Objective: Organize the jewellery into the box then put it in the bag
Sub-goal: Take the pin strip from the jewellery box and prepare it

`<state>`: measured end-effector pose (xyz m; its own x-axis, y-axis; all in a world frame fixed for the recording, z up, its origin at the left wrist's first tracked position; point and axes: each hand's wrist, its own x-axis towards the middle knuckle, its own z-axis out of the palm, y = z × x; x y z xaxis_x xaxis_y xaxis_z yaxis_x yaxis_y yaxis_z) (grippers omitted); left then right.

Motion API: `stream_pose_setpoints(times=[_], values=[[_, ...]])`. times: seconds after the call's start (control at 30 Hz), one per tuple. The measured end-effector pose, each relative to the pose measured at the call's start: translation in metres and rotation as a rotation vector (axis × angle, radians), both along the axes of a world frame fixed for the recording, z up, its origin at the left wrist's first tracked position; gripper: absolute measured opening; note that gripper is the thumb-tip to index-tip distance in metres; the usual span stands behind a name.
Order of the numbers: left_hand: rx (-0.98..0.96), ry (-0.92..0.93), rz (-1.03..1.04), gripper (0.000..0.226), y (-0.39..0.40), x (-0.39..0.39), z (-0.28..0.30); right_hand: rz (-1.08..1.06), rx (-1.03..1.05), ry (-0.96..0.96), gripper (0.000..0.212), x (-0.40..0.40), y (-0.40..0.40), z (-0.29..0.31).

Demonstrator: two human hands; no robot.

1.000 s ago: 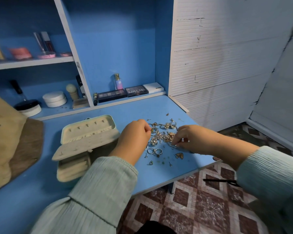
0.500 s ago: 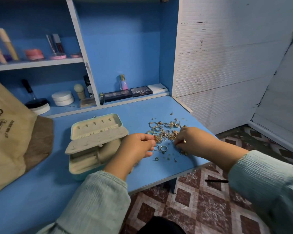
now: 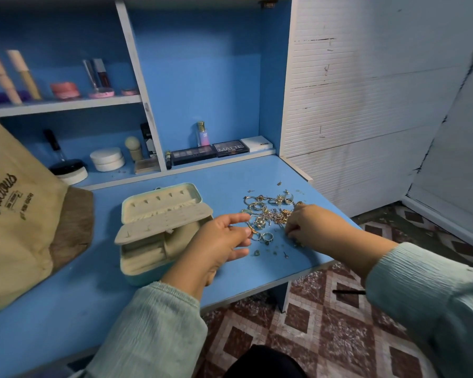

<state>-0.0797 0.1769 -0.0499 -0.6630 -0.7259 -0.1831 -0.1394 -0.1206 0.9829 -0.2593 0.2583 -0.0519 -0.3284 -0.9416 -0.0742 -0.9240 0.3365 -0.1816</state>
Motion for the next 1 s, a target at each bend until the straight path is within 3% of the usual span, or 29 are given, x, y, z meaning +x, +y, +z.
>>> stream_pose_setpoints(times=[0.5, 1.0], values=[[-0.056, 0.016, 0.0, 0.02, 0.008, 0.009, -0.009, -0.033, -0.008, -0.032, 0.015, -0.003, 0.003, -0.007], [-0.444, -0.17, 0.151, 0.018, 0.014, 0.018, -0.007, 0.15, -0.125, -0.1, 0.016, 0.008, 0.01, 0.0]])
